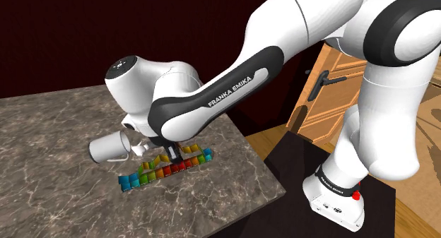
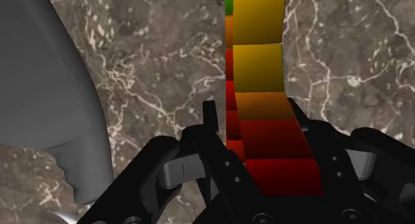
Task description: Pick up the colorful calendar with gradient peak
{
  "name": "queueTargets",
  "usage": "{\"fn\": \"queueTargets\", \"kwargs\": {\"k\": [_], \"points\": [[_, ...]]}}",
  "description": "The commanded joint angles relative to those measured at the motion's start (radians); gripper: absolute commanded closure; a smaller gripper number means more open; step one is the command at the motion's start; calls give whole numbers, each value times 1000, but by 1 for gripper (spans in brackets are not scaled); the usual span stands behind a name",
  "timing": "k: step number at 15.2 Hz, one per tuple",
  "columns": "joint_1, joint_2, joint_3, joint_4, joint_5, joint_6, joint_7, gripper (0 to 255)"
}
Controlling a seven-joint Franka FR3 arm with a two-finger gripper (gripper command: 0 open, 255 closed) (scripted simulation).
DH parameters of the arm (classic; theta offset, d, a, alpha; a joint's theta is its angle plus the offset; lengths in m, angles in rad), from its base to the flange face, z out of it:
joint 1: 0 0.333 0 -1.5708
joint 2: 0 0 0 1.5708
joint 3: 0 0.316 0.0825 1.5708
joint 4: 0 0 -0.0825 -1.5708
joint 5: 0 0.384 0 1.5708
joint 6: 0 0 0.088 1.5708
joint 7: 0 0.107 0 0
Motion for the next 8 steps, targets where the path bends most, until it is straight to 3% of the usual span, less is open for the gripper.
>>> {"fn": "queueTargets", "kwargs": {"k": [1,8], "points": [[-1,4,-1,-10,1,1,1,255],[-1,12,-3,0,-2,-1,-1,255]]}}
